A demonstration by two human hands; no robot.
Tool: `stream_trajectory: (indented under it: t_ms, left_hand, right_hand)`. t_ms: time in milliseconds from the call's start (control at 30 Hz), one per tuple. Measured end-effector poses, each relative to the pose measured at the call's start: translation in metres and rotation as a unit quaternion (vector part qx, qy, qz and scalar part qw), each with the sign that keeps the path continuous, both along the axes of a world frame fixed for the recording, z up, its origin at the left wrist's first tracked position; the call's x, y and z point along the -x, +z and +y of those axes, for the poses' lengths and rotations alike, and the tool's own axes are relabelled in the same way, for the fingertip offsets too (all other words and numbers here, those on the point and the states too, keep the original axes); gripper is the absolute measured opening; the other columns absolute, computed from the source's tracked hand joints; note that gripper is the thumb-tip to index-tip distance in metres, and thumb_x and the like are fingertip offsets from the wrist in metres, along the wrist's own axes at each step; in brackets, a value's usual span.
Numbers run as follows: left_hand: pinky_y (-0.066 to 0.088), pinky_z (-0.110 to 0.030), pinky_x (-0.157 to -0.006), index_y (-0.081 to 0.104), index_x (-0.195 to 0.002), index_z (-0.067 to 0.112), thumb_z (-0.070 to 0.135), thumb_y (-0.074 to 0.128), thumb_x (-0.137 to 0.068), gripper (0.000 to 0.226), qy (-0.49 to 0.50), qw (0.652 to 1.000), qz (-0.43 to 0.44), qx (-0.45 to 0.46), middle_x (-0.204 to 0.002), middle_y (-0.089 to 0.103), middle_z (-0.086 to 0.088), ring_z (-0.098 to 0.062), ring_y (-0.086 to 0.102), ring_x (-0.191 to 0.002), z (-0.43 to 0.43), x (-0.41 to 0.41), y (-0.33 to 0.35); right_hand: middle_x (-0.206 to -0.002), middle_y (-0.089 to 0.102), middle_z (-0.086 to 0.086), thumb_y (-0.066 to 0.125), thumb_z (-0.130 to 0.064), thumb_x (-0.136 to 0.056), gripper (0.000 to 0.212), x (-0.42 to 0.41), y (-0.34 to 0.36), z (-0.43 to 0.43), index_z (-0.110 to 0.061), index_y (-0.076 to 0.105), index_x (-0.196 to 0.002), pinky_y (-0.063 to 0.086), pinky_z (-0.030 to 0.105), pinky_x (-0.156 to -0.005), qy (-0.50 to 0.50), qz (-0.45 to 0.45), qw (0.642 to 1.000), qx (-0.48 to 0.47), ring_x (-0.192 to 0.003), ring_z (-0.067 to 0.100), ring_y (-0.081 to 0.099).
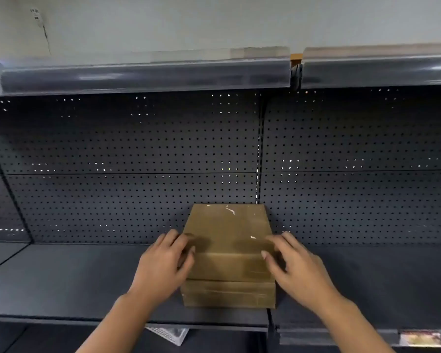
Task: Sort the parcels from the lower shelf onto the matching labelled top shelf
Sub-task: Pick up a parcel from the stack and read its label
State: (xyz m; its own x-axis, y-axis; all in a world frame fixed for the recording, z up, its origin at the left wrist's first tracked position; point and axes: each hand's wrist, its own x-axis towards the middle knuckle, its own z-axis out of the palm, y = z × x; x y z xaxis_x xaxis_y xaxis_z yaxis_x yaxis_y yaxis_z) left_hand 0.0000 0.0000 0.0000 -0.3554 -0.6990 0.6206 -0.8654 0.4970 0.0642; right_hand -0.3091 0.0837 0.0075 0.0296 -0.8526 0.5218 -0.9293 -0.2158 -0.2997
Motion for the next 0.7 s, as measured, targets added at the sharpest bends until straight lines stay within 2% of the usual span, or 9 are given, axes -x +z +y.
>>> stream_trajectory:
  t_ms: [100, 233, 300, 400, 500, 567, 633, 700]
  left_hand:
    - [0.058, -0.033, -0.063, 0.072, -0.118, 0.023, 0.047, 0.049, -0.098, 0.039, 0.009, 1.0, -0.011, 0.008, -0.102, 0.06, 0.006, -0.019, 0.063, -0.092, -0.011, 0.005, 0.002]
    - [0.058, -0.031, -0.059, 0.074, -0.107, 0.02, 0.046, 0.05, -0.098, 0.037, 0.032, 0.999, 0.009, 0.001, -0.105, 0.058, 0.003, -0.019, 0.06, -0.092, -0.018, 0.009, -0.005]
    - [0.059, -0.034, -0.062, 0.073, -0.109, 0.021, 0.047, 0.048, -0.099, 0.038, 0.045, 0.997, 0.042, -0.041, -0.113, 0.057, 0.004, -0.02, 0.06, -0.099, -0.022, 0.009, -0.01]
    - [0.059, -0.038, -0.072, 0.065, -0.124, 0.026, 0.05, 0.043, -0.1, 0.041, 0.024, 0.979, 0.147, -0.136, -0.122, 0.055, 0.009, -0.019, 0.064, -0.104, -0.021, 0.015, -0.013]
    - [0.054, -0.038, -0.089, 0.053, -0.142, 0.029, 0.043, 0.049, -0.103, 0.042, 0.002, 0.943, 0.248, -0.224, -0.132, 0.055, 0.009, -0.016, 0.063, -0.113, -0.024, 0.019, -0.016]
    - [0.05, -0.036, -0.098, 0.048, -0.15, 0.029, 0.039, 0.053, -0.103, 0.048, -0.008, 0.904, 0.318, -0.285, -0.137, 0.058, 0.006, -0.016, 0.059, -0.122, -0.028, 0.019, -0.013]
    - [0.049, -0.035, -0.1, 0.047, -0.152, 0.028, 0.036, 0.057, -0.102, 0.052, -0.016, 0.855, 0.397, -0.333, -0.139, 0.06, 0.004, -0.017, 0.059, -0.125, -0.031, 0.021, -0.007]
    - [0.048, -0.035, -0.097, 0.045, -0.155, 0.025, 0.038, 0.059, -0.102, 0.056, 0.004, 0.789, 0.47, -0.396, -0.143, 0.059, 0.0, -0.019, 0.059, -0.121, -0.035, 0.023, -0.001]
  right_hand:
    - [-0.115, 0.054, -0.01, 0.048, -0.052, -0.103, 0.045, -0.005, -0.001, -0.012, -0.022, 0.064, -0.134, 0.054, 0.027, -0.063, -0.023, 0.021, 0.999, 0.01, -0.087, 0.002, 0.051]
    - [-0.115, 0.057, -0.003, 0.054, -0.046, -0.1, 0.042, -0.006, -0.016, -0.026, -0.016, 0.071, -0.124, 0.056, 0.029, -0.067, -0.042, 0.015, 0.998, 0.049, -0.103, 0.017, 0.057]
    - [-0.121, 0.057, -0.001, 0.056, -0.043, -0.101, 0.04, -0.006, -0.02, -0.033, -0.015, 0.069, -0.126, 0.057, 0.031, -0.072, -0.054, -0.017, 0.997, 0.042, -0.109, 0.019, 0.057]
    - [-0.133, 0.053, -0.002, 0.052, -0.044, -0.103, 0.045, -0.009, -0.027, -0.041, -0.015, 0.063, -0.136, 0.057, 0.034, -0.082, -0.053, -0.095, 0.994, 0.005, -0.118, 0.019, 0.055]
    - [-0.137, 0.05, -0.004, 0.049, -0.045, -0.103, 0.05, -0.014, -0.033, -0.046, -0.017, 0.055, -0.145, 0.053, 0.037, -0.096, -0.043, -0.196, 0.979, -0.024, -0.127, 0.019, 0.054]
    - [-0.142, 0.049, -0.003, 0.052, -0.041, -0.103, 0.053, -0.017, -0.033, -0.048, -0.019, 0.048, -0.151, 0.047, 0.039, -0.107, -0.052, -0.27, 0.96, -0.05, -0.135, 0.02, 0.048]
    - [-0.146, 0.05, -0.001, 0.054, -0.037, -0.102, 0.056, -0.021, -0.035, -0.051, -0.02, 0.044, -0.155, 0.041, 0.043, -0.114, -0.06, -0.338, 0.937, -0.072, -0.14, 0.021, 0.043]
    - [-0.146, 0.052, 0.0, 0.054, -0.033, -0.102, 0.053, -0.024, -0.035, -0.053, -0.023, 0.045, -0.154, 0.04, 0.046, -0.116, -0.063, -0.405, 0.909, -0.081, -0.139, 0.022, 0.044]
